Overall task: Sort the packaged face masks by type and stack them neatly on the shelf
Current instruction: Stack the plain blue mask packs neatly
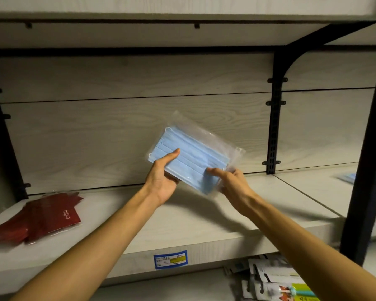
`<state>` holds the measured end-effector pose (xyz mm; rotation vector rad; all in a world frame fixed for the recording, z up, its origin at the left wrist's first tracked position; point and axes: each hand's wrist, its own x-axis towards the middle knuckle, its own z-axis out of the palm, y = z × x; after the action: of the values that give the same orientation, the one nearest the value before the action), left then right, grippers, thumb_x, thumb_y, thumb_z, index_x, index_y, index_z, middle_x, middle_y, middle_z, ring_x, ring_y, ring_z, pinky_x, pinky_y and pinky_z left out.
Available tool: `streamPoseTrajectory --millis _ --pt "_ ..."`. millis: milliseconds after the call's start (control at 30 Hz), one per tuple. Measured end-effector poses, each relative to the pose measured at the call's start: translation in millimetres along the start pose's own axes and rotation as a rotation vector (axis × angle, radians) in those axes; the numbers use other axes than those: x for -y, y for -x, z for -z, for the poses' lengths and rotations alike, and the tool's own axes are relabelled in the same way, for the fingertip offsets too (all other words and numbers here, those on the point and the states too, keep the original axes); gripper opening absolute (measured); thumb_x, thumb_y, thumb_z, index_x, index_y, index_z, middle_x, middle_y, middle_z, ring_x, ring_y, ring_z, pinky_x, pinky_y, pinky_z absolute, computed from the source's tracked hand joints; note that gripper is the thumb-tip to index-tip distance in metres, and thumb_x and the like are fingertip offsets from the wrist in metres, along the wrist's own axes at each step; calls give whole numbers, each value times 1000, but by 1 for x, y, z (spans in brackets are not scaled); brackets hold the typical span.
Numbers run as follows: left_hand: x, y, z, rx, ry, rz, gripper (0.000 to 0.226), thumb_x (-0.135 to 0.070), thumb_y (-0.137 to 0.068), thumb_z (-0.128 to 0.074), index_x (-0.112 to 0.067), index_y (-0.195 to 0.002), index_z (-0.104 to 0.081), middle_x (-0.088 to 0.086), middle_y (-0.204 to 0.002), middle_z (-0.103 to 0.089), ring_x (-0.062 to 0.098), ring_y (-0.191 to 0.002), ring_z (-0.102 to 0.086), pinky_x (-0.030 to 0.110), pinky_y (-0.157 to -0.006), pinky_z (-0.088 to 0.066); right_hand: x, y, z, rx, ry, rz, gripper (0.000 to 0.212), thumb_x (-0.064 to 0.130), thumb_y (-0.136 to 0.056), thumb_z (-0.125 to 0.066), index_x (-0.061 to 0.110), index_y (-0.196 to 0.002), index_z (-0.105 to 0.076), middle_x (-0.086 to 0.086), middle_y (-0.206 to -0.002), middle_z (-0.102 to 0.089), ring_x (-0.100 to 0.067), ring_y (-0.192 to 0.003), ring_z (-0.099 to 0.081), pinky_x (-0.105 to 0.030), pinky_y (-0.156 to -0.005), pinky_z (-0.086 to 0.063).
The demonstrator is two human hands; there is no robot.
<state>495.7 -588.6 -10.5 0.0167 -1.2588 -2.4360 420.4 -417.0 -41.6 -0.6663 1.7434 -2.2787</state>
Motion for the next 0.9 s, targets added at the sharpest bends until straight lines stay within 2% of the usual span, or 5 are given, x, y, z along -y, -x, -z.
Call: streamPoseTrajectory --millis 167,333,600,767,900 --pt "-14 2 41 50 -217 28 62 -6 -77 -69 0 -138 -56 20 -137 -61 33 -126 -59 49 -114 -40 21 -11 21 -43 212 93 19 8 -80 -79 -7 -88 -71 -17 -79 -69 -28 -70 -63 -39 -71 -49" --pt "1 23 69 2 -839 118 46 -4 -73 -86 -10 -114 -65 11 -113 -75 22 -96 -75 36 -80 -62 3 -3 30 62 345 17 17 1 -77 -79 0 -92 -70 -18 -91 -76 -40 -84 -72 -44 -78 -59" --pt "8 33 50 -94 -743 -47 41 -8 -77 -85 -5 -112 -65 13 -102 -76 20 -81 -75 28 -59 -57 -7 2 30 27 273 79 21 -1 -76 -78 16 -73 -65 11 -56 -66 -2 -48 -60 -13 -44 -43" --pt "12 45 51 -46 -707 -44 52 -5 -76 -84 -12 -120 -59 10 -110 -74 24 -96 -74 40 -79 -62 -13 8 41 107 318 25 17 4 -77 -76 10 -92 -71 -7 -84 -77 -27 -76 -74 -31 -63 -57" --pt "9 46 51 -39 -719 -6 45 -2 -77 -83 -7 -117 -63 15 -109 -75 24 -90 -75 35 -72 -62 -12 12 42 139 307 -28 29 3 -79 -75 5 -108 -69 -15 -100 -76 -36 -94 -73 -53 -91 -57"
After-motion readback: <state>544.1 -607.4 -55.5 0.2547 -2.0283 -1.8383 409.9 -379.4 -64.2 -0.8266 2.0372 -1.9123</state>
